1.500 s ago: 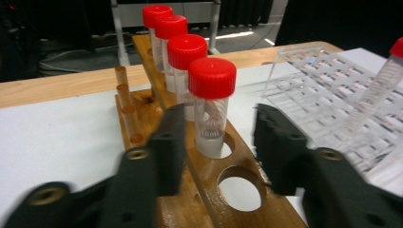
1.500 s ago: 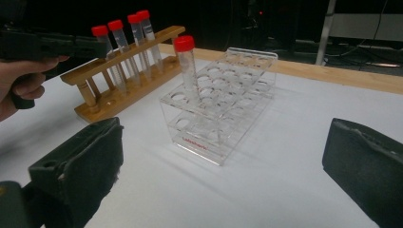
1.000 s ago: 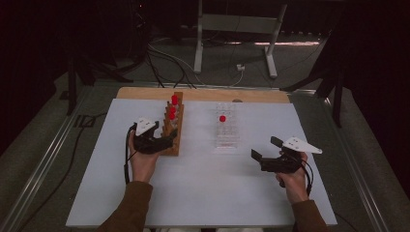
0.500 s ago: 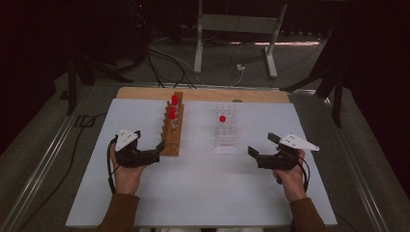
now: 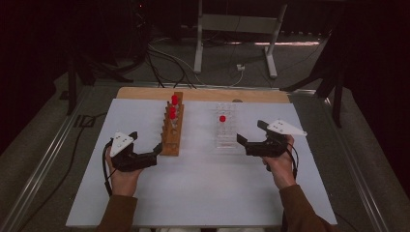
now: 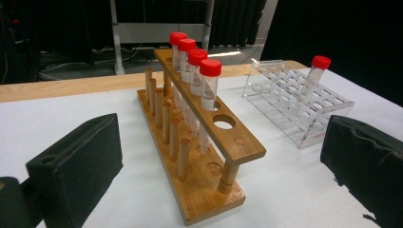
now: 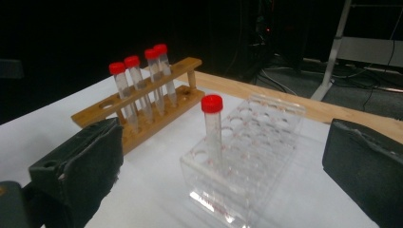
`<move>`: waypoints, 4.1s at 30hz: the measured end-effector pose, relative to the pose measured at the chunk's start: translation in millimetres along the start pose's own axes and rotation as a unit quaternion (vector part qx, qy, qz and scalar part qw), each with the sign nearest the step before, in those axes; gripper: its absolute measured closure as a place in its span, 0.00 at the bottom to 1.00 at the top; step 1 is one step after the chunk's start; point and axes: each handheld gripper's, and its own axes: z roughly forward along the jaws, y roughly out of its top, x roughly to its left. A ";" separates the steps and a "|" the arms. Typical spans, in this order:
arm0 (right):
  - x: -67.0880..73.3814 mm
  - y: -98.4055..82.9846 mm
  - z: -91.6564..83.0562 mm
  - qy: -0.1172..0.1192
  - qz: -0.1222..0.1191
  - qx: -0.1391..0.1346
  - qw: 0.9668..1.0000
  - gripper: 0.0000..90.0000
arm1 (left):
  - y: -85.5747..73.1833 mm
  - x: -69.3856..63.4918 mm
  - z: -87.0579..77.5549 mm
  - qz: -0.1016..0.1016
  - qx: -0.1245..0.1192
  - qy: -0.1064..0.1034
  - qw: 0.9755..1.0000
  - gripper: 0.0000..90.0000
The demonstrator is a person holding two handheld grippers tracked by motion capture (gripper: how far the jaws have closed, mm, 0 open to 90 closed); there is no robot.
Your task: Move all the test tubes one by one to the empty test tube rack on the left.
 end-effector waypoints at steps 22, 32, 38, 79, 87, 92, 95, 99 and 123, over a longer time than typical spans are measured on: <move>5.1 10.4 75.2 -0.018 0.010 0.054 0.998 0.06 | -3.1 0.5 0.6 -0.006 0.003 0.007 1.000 0.01; 11.4 -2.2 103.4 -0.033 0.000 0.088 0.996 0.52 | -4.4 2.8 0.2 -0.013 0.005 0.006 1.000 0.01; 11.4 -6.5 109.3 -0.039 0.008 0.103 0.994 0.78 | -4.5 2.9 0.5 -0.015 0.005 0.005 1.000 0.01; 17.9 29.1 56.7 0.015 0.030 0.045 0.998 0.79 | 29.6 -84.2 70.8 0.068 0.013 -0.068 0.995 0.05; 37.3 30.2 57.0 0.051 0.021 0.056 0.997 0.79 | 26.7 -102.2 88.2 0.084 0.027 -0.082 0.993 0.14; 47.3 31.2 57.8 0.069 0.016 0.062 0.996 0.79 | 26.3 -106.5 94.1 0.098 0.025 -0.082 0.991 0.29; 51.2 31.9 58.0 0.080 0.019 0.062 0.995 0.79 | 25.5 -108.1 96.3 0.102 0.022 -0.091 0.990 0.47; 54.4 32.0 58.4 0.094 0.021 0.065 0.993 0.79 | 23.4 -111.2 99.0 0.114 0.022 -0.099 0.988 0.62; 51.0 33.7 51.5 0.124 0.016 0.062 0.990 0.46 | 22.9 -107.0 102.1 0.110 0.020 -0.112 0.987 0.85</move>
